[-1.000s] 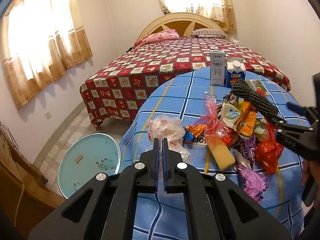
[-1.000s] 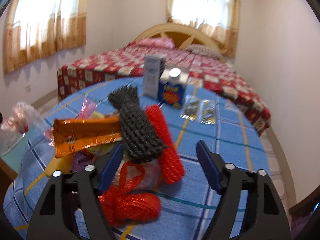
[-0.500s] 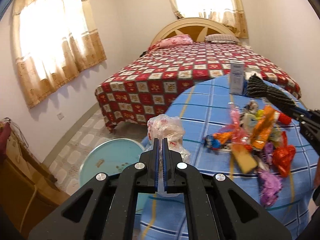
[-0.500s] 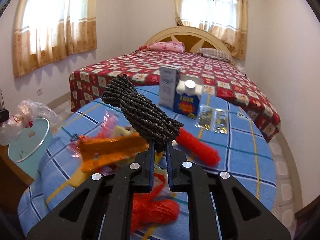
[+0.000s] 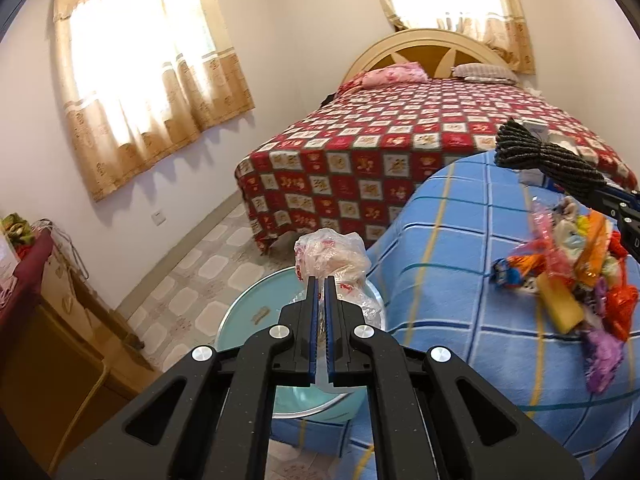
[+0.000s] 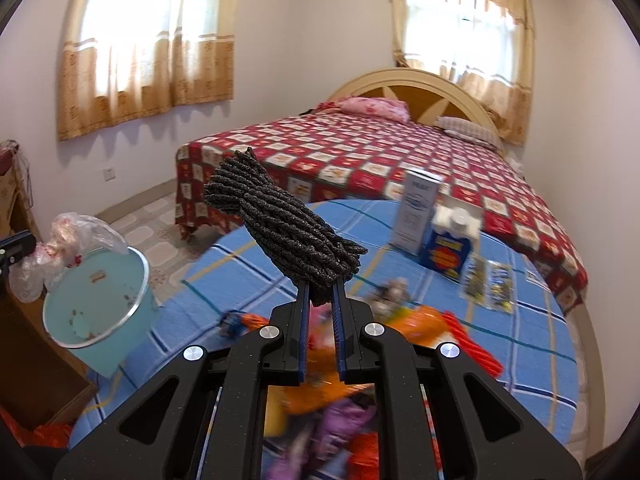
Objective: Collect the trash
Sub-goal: 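Carry the clear bag and black scrubber in both grippers over the teal bin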
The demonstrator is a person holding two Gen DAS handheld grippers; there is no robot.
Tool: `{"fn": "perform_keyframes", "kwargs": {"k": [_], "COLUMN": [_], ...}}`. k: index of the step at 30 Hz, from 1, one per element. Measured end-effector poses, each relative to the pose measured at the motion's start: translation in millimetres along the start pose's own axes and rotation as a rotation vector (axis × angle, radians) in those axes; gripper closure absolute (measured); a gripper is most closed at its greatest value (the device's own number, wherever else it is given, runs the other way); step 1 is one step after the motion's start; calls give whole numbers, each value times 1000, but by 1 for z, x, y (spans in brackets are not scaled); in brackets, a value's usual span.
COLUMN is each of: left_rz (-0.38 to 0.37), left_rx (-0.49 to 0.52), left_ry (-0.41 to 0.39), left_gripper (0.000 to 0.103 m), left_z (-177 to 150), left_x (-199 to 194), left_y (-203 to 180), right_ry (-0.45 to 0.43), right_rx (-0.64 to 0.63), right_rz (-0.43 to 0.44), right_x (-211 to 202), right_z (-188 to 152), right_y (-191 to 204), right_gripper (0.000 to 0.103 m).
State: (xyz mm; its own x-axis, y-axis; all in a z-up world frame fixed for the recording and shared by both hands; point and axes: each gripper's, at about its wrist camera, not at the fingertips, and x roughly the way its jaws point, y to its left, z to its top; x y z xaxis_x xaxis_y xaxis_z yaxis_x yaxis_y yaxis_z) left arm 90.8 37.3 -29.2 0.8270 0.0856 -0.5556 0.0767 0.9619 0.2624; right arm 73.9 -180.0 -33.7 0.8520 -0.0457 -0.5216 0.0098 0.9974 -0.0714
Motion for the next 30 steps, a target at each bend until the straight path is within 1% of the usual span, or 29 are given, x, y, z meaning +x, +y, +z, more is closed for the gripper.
{"fn": "perform_keyframes", "kwargs": {"k": [8,30], "left_rz": [51,163], "left_rx": [-30,-108], "left_ry": [29,115], "left_gripper": [100,100], "left_z": [-9,-32], "left_x": [10,42], "left_y": [26,91], "right_ry": [7,52], "right_rx": [-52,-167], "right_rz": [62,155], "right_x": [13,48], "right_z": [6,13], "right_y": [42,127], "right_gripper": [92,92]}}
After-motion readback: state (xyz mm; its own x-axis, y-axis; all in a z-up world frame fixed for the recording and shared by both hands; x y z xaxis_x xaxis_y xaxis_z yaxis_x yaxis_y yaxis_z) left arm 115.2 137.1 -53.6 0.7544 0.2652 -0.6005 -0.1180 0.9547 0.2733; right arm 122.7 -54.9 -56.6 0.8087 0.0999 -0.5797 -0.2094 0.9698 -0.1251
